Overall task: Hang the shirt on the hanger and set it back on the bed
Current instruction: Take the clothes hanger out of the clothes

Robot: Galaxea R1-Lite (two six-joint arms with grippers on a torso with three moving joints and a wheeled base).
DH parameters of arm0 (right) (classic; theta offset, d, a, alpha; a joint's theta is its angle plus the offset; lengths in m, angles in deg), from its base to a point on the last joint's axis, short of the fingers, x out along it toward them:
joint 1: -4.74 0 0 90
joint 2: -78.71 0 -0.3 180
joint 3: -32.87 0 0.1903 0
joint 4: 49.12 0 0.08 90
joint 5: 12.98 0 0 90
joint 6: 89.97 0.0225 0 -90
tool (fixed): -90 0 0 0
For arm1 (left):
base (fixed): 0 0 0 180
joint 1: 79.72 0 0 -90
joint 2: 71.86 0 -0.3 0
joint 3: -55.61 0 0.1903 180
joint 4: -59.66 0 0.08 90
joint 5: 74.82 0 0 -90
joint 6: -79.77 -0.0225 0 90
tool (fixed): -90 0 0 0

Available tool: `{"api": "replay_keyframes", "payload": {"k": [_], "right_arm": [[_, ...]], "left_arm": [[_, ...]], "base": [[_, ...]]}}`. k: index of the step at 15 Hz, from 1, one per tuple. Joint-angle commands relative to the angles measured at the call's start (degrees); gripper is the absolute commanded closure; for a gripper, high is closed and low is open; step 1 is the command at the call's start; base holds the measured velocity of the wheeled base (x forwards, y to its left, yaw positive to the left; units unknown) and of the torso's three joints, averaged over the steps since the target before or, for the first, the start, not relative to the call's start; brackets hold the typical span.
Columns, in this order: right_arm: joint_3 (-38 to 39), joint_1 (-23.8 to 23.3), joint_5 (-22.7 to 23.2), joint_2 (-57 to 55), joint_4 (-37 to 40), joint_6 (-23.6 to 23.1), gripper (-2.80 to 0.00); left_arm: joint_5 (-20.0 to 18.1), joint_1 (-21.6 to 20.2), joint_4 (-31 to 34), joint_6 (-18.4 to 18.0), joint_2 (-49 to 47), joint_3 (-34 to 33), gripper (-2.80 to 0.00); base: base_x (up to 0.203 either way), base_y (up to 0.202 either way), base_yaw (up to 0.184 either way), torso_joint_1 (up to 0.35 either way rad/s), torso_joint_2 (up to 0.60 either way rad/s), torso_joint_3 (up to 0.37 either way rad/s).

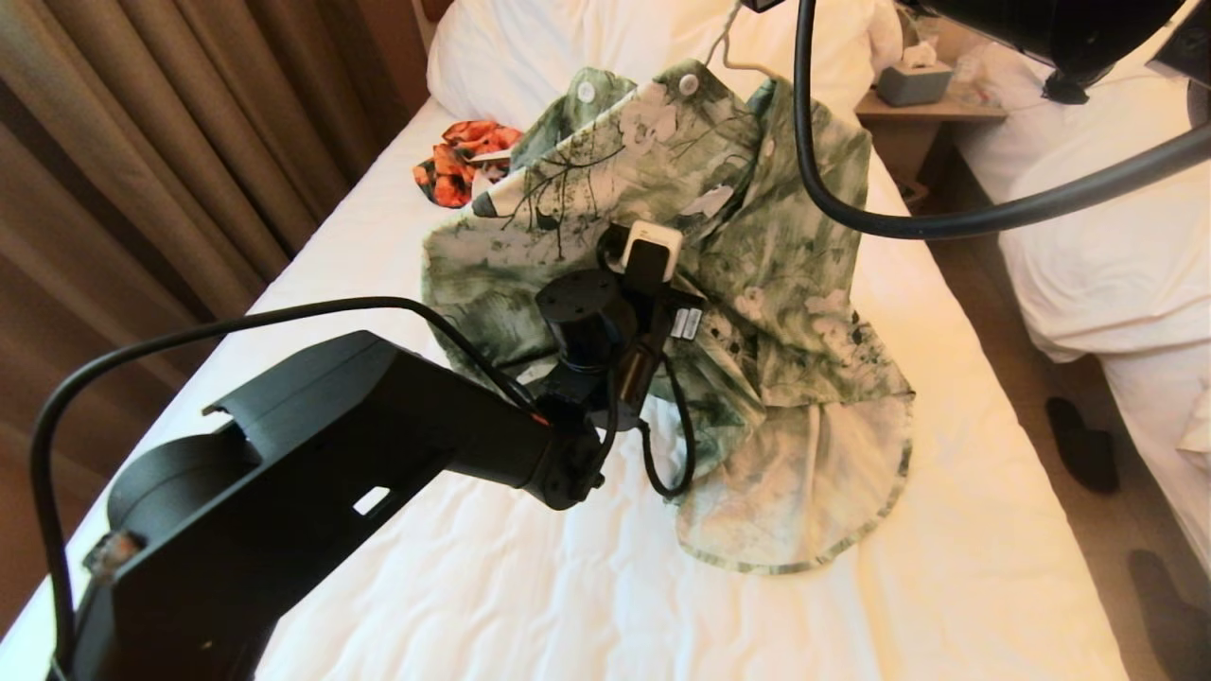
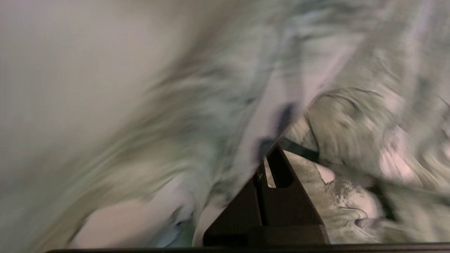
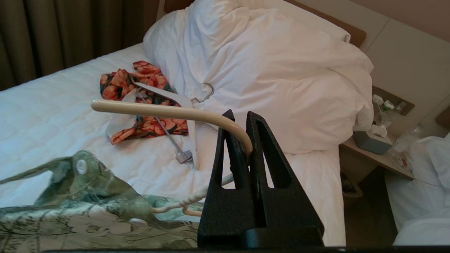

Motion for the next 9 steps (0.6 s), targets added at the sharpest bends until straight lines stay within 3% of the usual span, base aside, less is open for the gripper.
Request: {"api": "replay_keyframes", "payload": {"k": [1,5,9], "right_arm": [[-0.06,-0.56,-0.16,0.08,-0.13,-0.29,0.0],[-0.06,-1.53,-0.16,0.08,0.04,-0.73,0.0],[-0.06,-3.17,-0.07,0.08,0.05,-0.73,0.0]], "left_arm": [[0.12,-1.19,-1.31,-0.09,1.24,-2.39,0.0],[-0.28,-3.82,-4.65,0.03,2.91,-7.67,0.0],[-0.9,-3.84,-6.21,1.21,7.48,-14.19,0.0]], "base": [[0.0,0.0,0.0,0.0,0.0,0.0],[0.0,0.0,0.0,0.0,0.0,0.0],[0.0,0.0,0.0,0.0,0.0,0.0]]}}
